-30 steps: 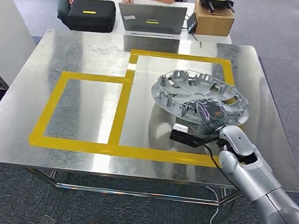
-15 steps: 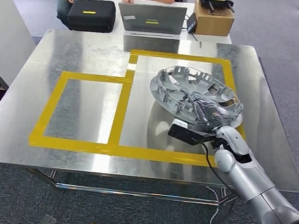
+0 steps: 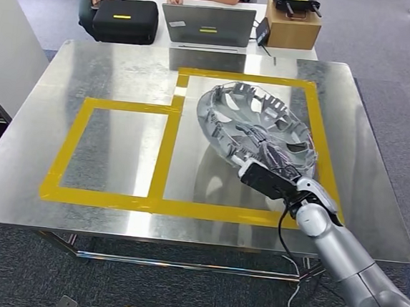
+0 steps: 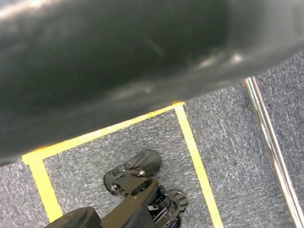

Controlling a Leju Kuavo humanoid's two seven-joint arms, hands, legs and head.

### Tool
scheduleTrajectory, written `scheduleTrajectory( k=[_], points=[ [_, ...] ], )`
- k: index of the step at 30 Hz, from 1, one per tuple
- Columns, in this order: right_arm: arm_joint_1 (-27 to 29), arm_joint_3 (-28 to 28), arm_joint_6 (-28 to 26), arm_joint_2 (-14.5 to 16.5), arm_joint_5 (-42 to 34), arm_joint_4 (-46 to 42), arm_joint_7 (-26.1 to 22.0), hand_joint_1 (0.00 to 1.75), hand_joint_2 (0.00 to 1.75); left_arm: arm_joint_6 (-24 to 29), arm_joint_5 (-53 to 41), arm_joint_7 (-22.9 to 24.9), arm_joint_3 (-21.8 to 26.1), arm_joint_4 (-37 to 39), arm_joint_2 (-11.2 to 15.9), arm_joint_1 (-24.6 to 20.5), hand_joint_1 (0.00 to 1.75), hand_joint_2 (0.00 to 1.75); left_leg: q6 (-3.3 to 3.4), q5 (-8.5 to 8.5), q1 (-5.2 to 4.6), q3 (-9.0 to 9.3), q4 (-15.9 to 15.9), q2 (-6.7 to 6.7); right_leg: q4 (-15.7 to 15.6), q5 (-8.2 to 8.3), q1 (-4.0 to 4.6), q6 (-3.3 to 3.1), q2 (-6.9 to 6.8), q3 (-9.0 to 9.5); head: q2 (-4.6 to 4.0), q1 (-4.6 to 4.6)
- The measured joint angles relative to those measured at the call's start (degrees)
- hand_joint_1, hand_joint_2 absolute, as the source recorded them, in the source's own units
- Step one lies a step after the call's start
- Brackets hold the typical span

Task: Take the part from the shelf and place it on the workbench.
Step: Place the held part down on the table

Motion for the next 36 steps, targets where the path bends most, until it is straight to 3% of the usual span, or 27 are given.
scheduleTrajectory(
  k=[8,18,28,32,36],
  points=[
    [-0.52,1.01,5.56,0.43,-4.15,-2.87,0.96,0.0,1.75,0.37,-0.03,-0.06,0.24,0.0,0.03,0.06,0.0,0.0,0.0,0.01,-0.02,0.0,0.0,-0.06,0.0,0.0,0.01,0.0,-0.06,0.01,0.0,-0.01],
    [-7.34,3.68,11.74,-2.46,-3.54,-1.35,9.54,0.0,1.75,0.92,0.16,-0.05,1.3,0.0,0.08,0.63,0.0,0.0,0.0,0.0,-0.02,-0.04,0.09,-0.06,0.0,0.0,-0.01,0.0,-0.06,0.01,0.0,0.01],
    [-8.68,4.54,8.32,-4.58,-5.93,-2.36,8.0,0.0,1.75,1.26,0.56,-0.32,2.49,0.0,0.13,1.26,0.0,0.0,0.01,-0.01,-0.03,-0.03,0.11,-0.06,0.0,0.0,0.0,0.0,-0.04,0.0,0.0,-0.01],
    [-7.15,4.16,5.87,-4.79,-6.79,-3.93,5.62,0.0,0.0,1.39,0.67,-0.45,2.73,0.0,0.11,1.45,0.0,0.0,0.01,-0.01,-0.02,-0.03,0.11,-0.07,0.0,0.0,0.02,0.0,-0.07,0.0,0.0,0.0],
    [0.35,1.24,-0.3,-4.15,-9.36,-10.52,-2.37,0.0,0.0,1.73,0.81,-0.99,3.22,0.0,0.03,1.86,0.0,0.0,0.0,-0.04,0.0,-0.05,0.1,-0.21,0.0,-0.04,0.04,-0.01,-0.2,0.03,0.0,0.01]
  ],
)
